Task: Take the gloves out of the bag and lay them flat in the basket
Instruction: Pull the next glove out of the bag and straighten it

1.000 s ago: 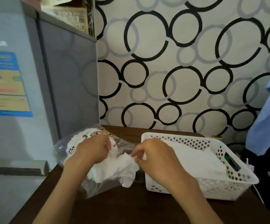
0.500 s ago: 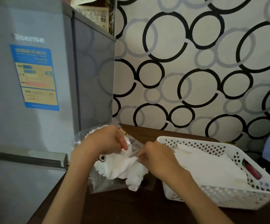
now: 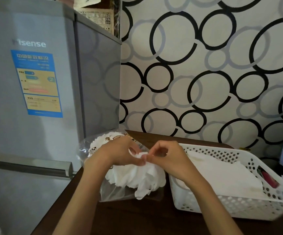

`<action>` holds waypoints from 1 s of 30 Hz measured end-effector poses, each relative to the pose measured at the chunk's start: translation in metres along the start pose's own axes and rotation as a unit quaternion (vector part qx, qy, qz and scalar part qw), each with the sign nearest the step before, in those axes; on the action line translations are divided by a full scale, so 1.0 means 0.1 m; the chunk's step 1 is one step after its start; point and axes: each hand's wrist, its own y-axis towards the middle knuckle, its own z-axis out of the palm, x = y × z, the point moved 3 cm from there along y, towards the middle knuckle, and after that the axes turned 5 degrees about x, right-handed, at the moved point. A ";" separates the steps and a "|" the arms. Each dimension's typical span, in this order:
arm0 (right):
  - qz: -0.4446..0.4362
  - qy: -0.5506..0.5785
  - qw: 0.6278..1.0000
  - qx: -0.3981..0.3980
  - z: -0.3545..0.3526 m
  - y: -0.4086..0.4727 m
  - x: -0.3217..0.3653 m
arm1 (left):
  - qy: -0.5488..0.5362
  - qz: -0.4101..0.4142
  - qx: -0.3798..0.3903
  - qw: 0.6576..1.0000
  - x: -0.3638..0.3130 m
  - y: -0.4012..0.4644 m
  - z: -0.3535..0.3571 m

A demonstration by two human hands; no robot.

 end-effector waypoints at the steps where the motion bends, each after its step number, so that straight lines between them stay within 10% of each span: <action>1: -0.001 0.004 1.000 0.001 -0.02 0.01 -0.01 | -0.017 0.008 -0.028 0.999 -0.01 0.02 -0.01; 12: -0.017 -0.039 0.999 0.017 -0.15 -0.05 -0.01 | -0.155 0.027 -0.100 0.982 0.06 0.04 -0.09; 19: 0.011 0.069 0.996 -0.048 -0.20 -0.02 -0.01 | -0.049 0.055 0.063 0.995 0.03 0.04 0.06; 26: 0.022 0.193 0.980 -0.044 -0.22 -0.04 -0.03 | -0.164 0.109 -0.122 0.973 -0.10 0.03 -0.07; 30: 0.030 0.080 0.993 0.076 -0.19 -0.08 0.00 | -0.263 0.079 -0.232 0.933 -0.07 0.02 -0.15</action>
